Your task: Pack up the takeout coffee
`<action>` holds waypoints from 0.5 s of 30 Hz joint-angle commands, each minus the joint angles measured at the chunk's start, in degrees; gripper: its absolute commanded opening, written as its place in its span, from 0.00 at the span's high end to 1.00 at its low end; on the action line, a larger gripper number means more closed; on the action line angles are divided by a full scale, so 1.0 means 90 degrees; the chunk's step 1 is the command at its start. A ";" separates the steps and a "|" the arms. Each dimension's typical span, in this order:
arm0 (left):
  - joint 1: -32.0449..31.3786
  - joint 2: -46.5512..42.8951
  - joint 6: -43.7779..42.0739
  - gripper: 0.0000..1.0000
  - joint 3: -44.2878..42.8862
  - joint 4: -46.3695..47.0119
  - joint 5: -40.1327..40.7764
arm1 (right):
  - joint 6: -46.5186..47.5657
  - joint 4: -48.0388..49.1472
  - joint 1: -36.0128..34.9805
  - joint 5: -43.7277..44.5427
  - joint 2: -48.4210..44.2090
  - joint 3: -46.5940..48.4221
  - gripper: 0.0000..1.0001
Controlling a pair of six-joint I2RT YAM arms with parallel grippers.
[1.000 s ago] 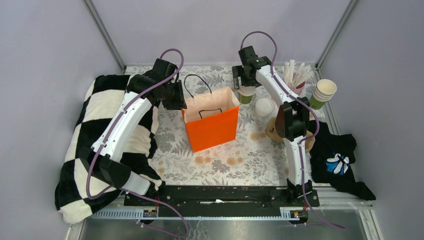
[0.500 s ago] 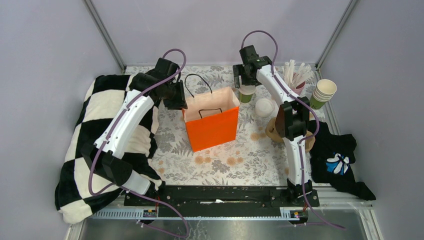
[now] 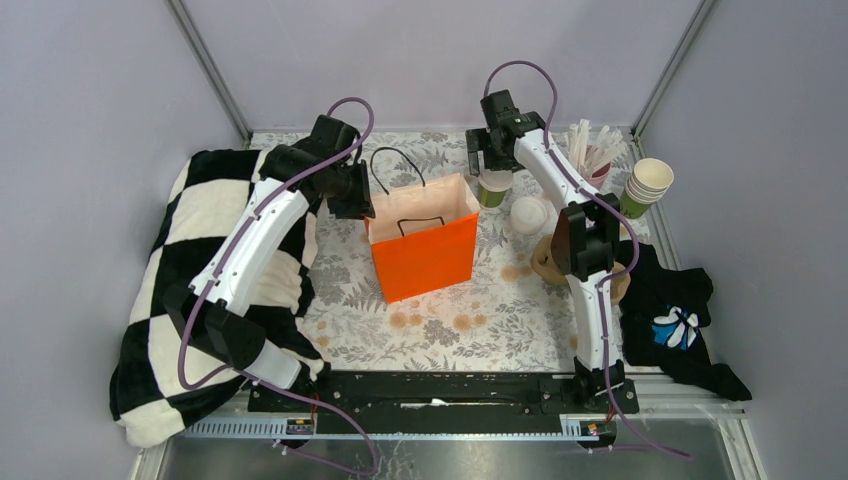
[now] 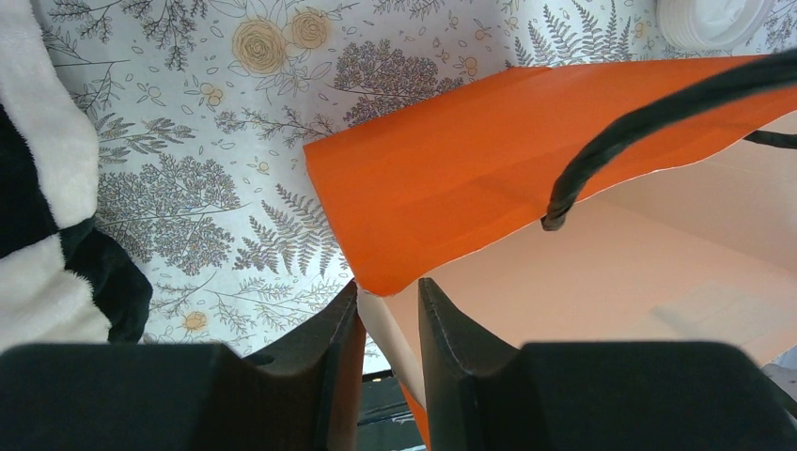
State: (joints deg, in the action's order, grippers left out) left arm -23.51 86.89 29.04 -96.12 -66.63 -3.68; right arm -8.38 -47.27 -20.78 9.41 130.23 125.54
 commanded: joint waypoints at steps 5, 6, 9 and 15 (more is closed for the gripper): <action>0.0045 -0.0028 -0.0092 0.70 -0.0273 0.0069 -0.0084 | -0.0098 -0.0031 0.0033 -0.0166 -0.0106 0.0223 0.00; 0.0044 -0.0033 -0.0090 0.70 -0.0264 0.0069 -0.0080 | -0.0103 -0.0042 0.0033 -0.0158 -0.0119 0.0217 0.01; 0.0044 -0.0053 -0.0069 0.70 -0.0222 0.0081 -0.0089 | -0.0113 -0.0051 0.0037 -0.0164 -0.0146 0.0169 0.04; 0.0044 -0.0119 -0.0020 0.70 -0.0124 0.0103 -0.0097 | -0.0118 -0.0037 0.0034 -0.0238 -0.0248 0.0054 0.04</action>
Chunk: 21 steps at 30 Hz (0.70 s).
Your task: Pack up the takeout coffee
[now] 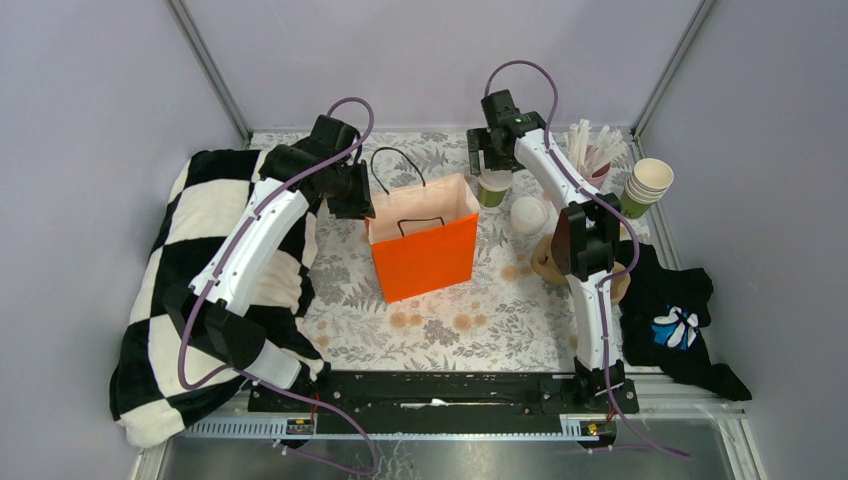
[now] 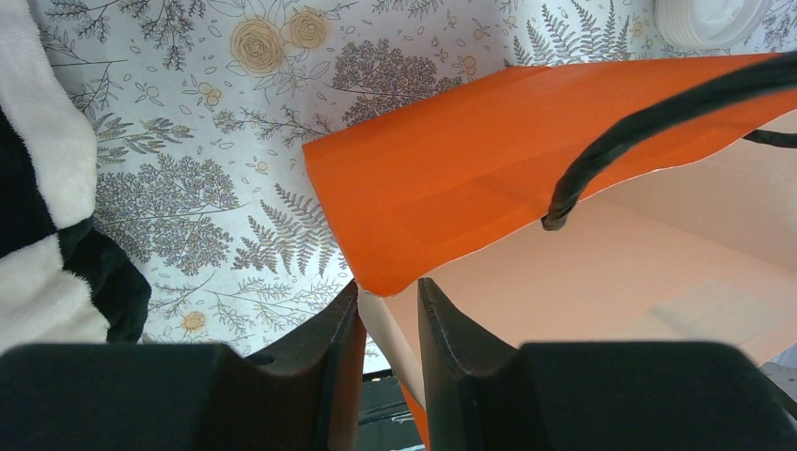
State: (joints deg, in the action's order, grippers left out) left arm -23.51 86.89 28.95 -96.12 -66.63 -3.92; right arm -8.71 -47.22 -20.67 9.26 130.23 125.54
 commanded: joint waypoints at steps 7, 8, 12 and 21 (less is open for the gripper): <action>0.0044 -0.0189 0.0042 0.70 -0.0040 0.0138 -0.0101 | -0.0011 0.0081 0.0021 -0.0271 -0.0383 -0.0167 0.11; 0.0044 -0.0196 0.0045 0.70 -0.0034 0.0138 -0.0099 | -0.0031 0.0081 0.0021 -0.0276 -0.0393 -0.0182 0.12; 0.0044 -0.0238 0.0062 0.70 0.0009 0.0144 -0.0108 | -0.0051 0.0149 0.0024 -0.0286 -0.0489 -0.0339 0.09; 0.0044 -0.0304 0.0095 0.70 0.0118 0.0167 -0.0149 | 0.0052 0.0208 0.0024 -0.0138 -0.0521 -0.0599 0.10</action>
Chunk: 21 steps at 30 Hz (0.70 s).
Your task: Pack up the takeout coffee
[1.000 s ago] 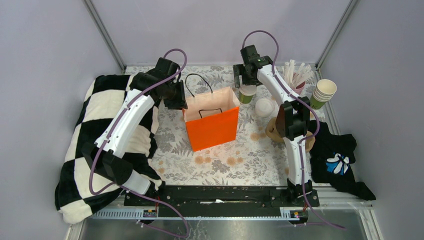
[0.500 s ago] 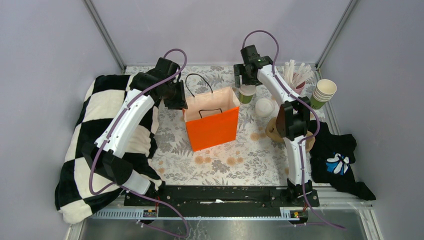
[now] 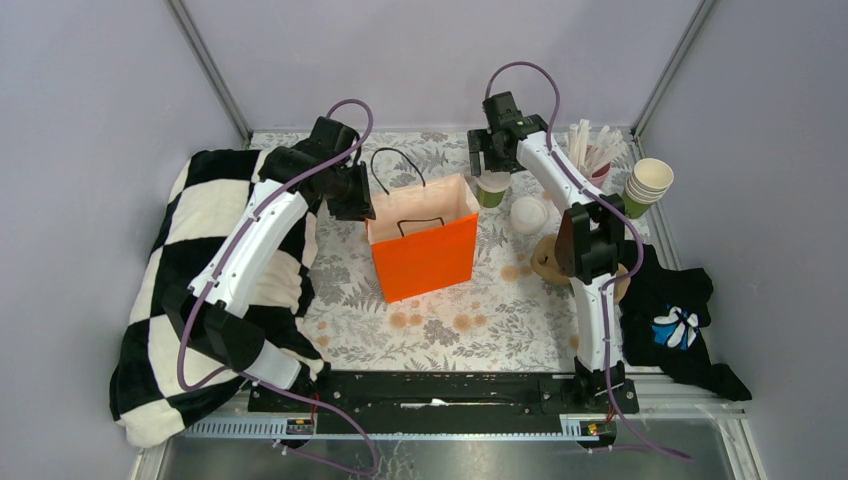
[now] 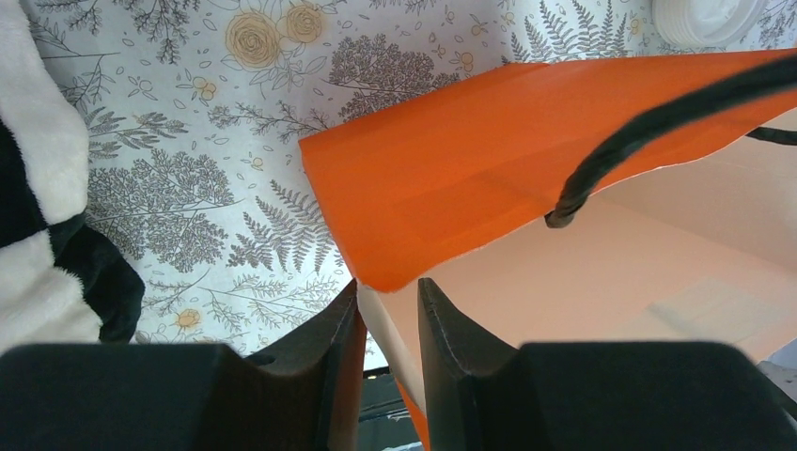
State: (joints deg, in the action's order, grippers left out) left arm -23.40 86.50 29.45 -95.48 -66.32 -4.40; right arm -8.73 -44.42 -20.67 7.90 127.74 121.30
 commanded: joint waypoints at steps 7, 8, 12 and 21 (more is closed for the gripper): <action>0.0031 -0.0285 0.0052 0.70 0.0068 0.0133 -0.0097 | 0.0150 -0.0078 0.0016 0.0224 -0.0221 -0.0195 0.12; 0.0031 -0.0292 0.0048 0.70 0.0072 0.0132 -0.0097 | 0.0145 -0.0080 0.0017 0.0246 -0.0219 -0.0203 0.12; 0.0034 -0.0300 0.0067 0.70 0.0072 0.0132 -0.0097 | 0.0104 -0.0076 0.0011 0.0252 -0.0260 -0.0206 0.16; 0.0031 -0.0331 0.0097 0.69 0.0083 0.0167 -0.0097 | 0.0008 -0.0039 0.0010 0.0284 -0.0573 -0.0195 0.19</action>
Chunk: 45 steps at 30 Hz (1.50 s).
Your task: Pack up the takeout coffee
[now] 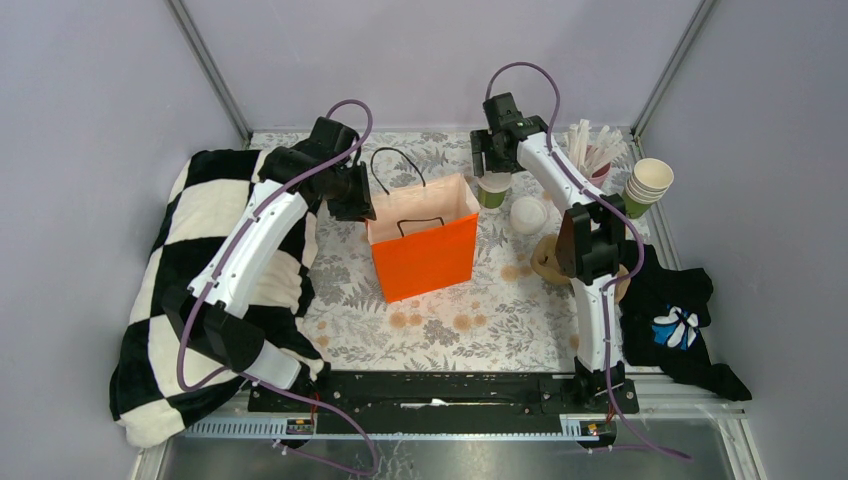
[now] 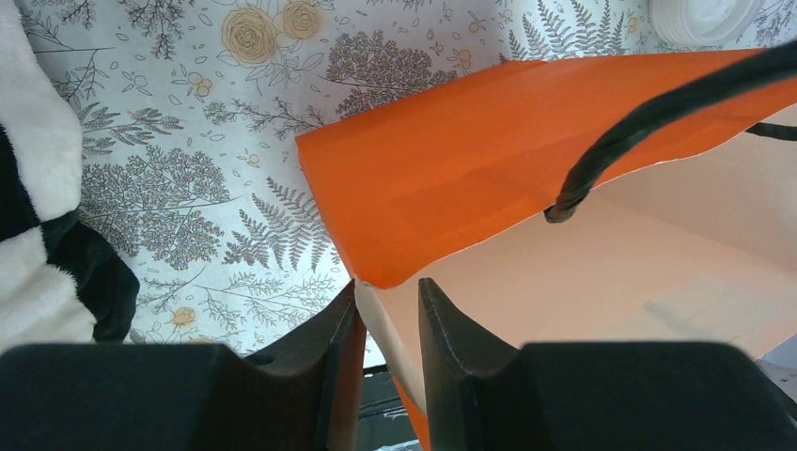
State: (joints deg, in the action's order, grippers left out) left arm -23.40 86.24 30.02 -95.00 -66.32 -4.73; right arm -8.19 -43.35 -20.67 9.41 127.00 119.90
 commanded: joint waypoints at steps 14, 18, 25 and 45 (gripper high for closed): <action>0.0022 -0.0292 0.0219 0.64 -0.0041 -0.0013 -0.0025 | -0.0291 -0.0359 0.0011 0.0074 -0.1490 -0.0681 0.19; -0.0057 -0.0147 0.0305 0.64 -0.0211 -0.0215 0.0108 | -0.0486 -0.0370 0.0011 -0.0166 -0.2124 -0.1284 0.19; -0.0381 0.0358 0.0405 0.74 -0.1056 -0.0915 0.0666 | -0.0467 -0.0612 0.0015 -0.0152 -0.3240 -0.1986 0.19; -0.0652 -0.0970 -0.0667 1.00 0.0512 0.1757 0.1568 | -0.0033 -0.0312 -0.0564 -0.2120 -0.6006 -0.2604 0.22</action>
State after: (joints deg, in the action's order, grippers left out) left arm -28.95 84.84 27.18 -97.23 -62.67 9.74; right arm -11.16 -48.97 -21.61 -2.44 77.93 97.12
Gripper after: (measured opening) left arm 0.005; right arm 0.795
